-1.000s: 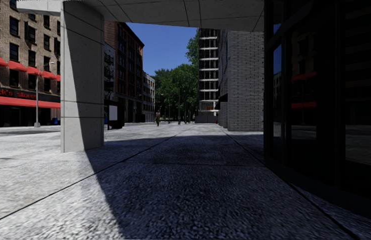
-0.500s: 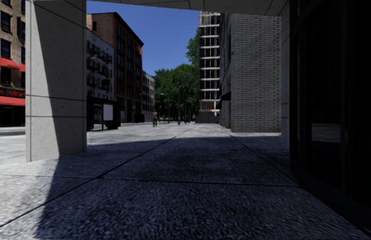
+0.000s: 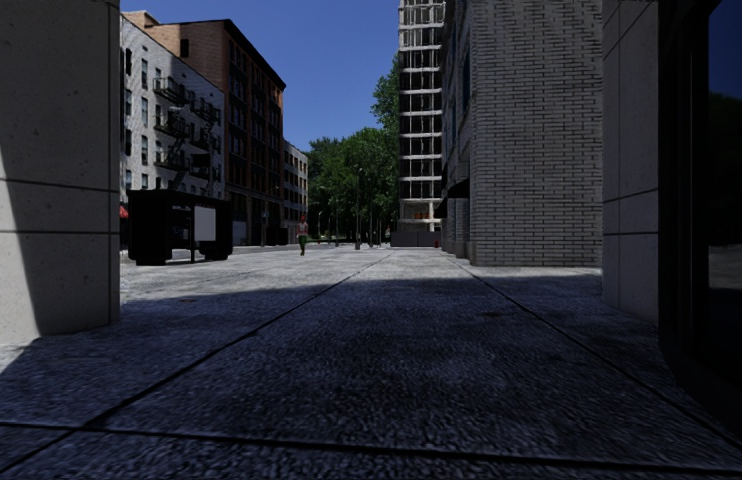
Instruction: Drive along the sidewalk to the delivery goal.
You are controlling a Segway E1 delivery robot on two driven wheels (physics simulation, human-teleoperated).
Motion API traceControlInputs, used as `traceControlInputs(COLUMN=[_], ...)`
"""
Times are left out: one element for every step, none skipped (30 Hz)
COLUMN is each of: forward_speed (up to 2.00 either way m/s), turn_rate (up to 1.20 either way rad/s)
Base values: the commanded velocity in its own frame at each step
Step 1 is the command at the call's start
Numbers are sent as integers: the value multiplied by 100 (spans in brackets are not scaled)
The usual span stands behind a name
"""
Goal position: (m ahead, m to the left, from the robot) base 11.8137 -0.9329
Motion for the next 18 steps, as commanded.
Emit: traceControlInputs(forward_speed=[200,200,200,200,200,200,200,200,200,200,200,200,200,200,200,200,200,200], turn_rate=[0,0,0,0,0,0,0,0,0,0,0,0,0,0,0,0,0,0])
